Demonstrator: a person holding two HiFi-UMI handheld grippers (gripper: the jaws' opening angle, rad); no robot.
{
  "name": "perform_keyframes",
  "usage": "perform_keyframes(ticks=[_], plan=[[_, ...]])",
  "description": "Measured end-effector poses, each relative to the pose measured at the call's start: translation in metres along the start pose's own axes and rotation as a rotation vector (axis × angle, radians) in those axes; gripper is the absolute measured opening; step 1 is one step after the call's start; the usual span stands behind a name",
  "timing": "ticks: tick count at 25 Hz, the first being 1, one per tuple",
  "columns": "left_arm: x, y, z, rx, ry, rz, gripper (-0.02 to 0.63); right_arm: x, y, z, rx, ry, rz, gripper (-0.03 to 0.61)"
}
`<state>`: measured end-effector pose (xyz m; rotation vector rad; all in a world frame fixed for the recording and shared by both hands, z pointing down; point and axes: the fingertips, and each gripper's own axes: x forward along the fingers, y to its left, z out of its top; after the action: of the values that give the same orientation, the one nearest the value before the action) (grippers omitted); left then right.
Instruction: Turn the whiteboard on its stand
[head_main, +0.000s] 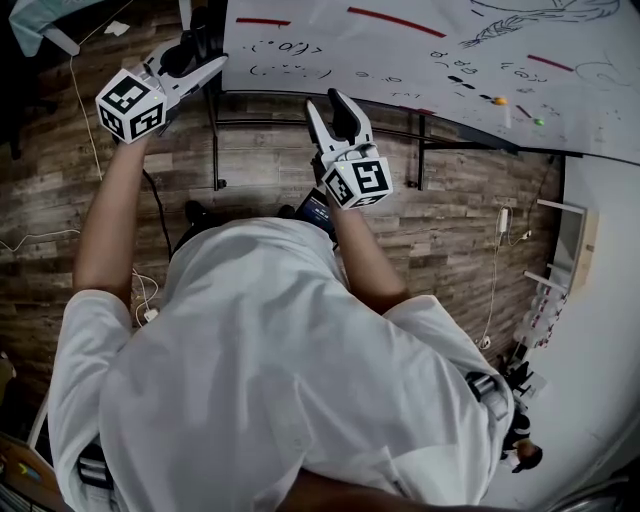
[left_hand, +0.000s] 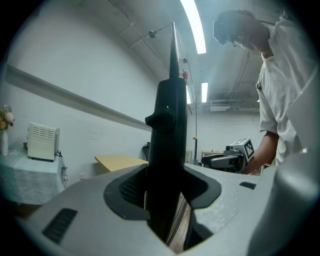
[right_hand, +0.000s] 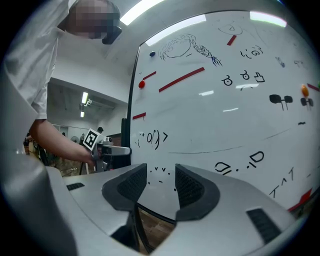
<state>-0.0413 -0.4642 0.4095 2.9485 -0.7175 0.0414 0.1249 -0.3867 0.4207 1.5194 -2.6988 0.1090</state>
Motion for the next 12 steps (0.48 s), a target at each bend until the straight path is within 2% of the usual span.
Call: perform_keyframes(ticks=[12], plan=[[-0.0006,-0.0016,0.0022,-0.003,0.014,0.027,0.187,0.0019,-0.0063,-0.0017,0.008,0.004,0.053,0.172]])
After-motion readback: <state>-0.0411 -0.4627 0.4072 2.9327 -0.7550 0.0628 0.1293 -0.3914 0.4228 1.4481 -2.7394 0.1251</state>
